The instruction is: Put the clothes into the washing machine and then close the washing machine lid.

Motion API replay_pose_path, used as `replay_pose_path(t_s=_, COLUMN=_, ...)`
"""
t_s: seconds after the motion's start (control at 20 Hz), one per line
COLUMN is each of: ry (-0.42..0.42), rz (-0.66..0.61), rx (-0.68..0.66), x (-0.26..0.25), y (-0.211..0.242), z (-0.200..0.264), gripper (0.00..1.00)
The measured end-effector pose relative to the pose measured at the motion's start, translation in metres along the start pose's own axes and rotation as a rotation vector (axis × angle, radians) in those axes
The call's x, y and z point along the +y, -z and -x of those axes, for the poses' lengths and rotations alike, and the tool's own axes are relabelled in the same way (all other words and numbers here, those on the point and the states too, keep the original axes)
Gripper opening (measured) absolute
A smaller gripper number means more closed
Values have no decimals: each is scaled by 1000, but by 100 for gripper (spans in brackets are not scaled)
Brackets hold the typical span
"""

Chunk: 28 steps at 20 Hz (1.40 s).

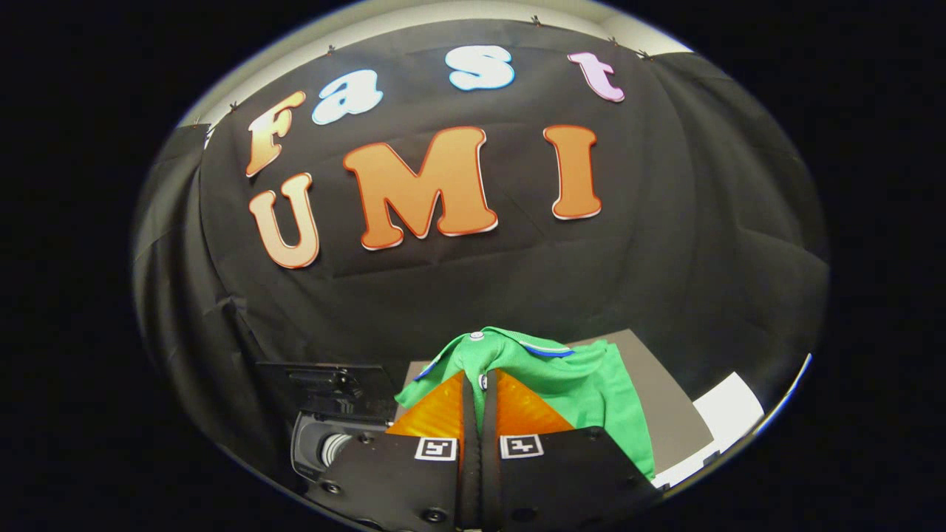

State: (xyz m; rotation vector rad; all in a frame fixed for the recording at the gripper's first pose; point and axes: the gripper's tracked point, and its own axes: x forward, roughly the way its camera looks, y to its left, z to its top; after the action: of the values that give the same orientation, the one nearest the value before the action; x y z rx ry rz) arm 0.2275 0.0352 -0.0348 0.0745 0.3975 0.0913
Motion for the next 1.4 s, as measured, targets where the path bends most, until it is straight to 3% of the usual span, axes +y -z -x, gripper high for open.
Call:
replay_pose_path(t_s=0.45, ry=-81, rz=61, rx=-93, x=70, y=-26, z=41, gripper=8)
replay_pose_path(t_s=0.6, ry=-142, rz=68, rx=-121, x=109, y=-30, z=45, gripper=8)
replay_pose_path(t_s=1.1, ry=-318, rz=91, rx=-67, x=240, y=0, z=36, gripper=8)
replay_pose_path(t_s=1.4, ry=-383, rz=129, rx=-43, x=305, y=19, z=21, gripper=8)
